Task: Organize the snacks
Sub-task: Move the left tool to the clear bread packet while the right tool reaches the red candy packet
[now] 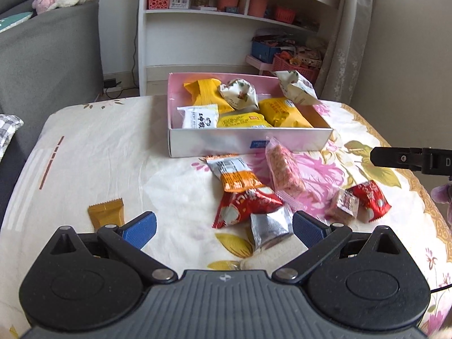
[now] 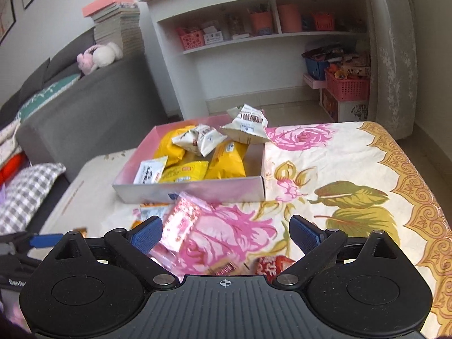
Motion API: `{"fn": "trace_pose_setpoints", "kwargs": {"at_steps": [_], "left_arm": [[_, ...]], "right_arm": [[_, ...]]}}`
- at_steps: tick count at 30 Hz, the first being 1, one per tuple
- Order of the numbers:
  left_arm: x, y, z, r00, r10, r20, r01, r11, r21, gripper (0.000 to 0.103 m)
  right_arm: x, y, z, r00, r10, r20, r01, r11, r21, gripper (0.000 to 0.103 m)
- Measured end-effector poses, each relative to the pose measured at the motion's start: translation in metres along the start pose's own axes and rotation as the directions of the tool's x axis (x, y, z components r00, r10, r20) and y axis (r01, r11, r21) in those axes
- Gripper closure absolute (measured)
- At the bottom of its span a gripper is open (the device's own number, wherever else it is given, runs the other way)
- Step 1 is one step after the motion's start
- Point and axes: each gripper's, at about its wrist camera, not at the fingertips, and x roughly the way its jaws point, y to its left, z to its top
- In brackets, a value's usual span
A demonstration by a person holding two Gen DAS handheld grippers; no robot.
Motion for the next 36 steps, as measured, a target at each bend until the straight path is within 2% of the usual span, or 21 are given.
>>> {"fn": "trace_pose_setpoints", "kwargs": {"at_steps": [6,12,20,23,27,29,33,36], "left_arm": [[0.008,-0.007,-0.016,0.997,-0.076,-0.017,0.077,0.995,0.057,0.0],[0.02,-0.021,-0.025,0.988,-0.147,-0.053,0.154,0.975,0.158,0.001],[0.022,-0.039,-0.035,0.968,-0.209,-0.138,0.238,0.939,0.247,0.015],[0.018,-0.044,-0.039,0.963,-0.218,-0.157,0.255,0.928,0.274,0.021],[0.013,-0.045,-0.039,0.947,-0.262,-0.185,0.306,0.912,0.272,0.027],[0.013,-0.047,-0.038,0.945,-0.269,-0.187,0.313,0.91,0.273,0.028],[0.018,-0.049,-0.036,0.955,-0.244,-0.166,0.283,0.918,0.277,0.028],[0.024,-0.05,-0.033,0.956,-0.242,-0.167,0.279,0.924,0.26,0.029]], "right_arm": [[-0.001,-0.013,-0.014,0.999,-0.033,-0.025,0.032,0.999,-0.03,0.005],[0.011,-0.026,-0.029,0.992,-0.099,-0.081,0.094,0.994,-0.064,0.005],[0.032,-0.024,-0.05,0.978,-0.149,-0.146,0.124,0.978,-0.168,0.005],[0.037,-0.026,-0.054,0.974,-0.166,-0.154,0.137,0.973,-0.187,0.005],[0.038,-0.03,-0.054,0.974,-0.175,-0.145,0.146,0.971,-0.189,0.005],[0.039,-0.033,-0.053,0.973,-0.181,-0.142,0.154,0.971,-0.183,0.005],[0.04,-0.036,-0.052,0.974,-0.184,-0.134,0.16,0.972,-0.172,0.005],[0.041,-0.035,-0.052,0.975,-0.18,-0.128,0.157,0.973,-0.17,0.005]]}}
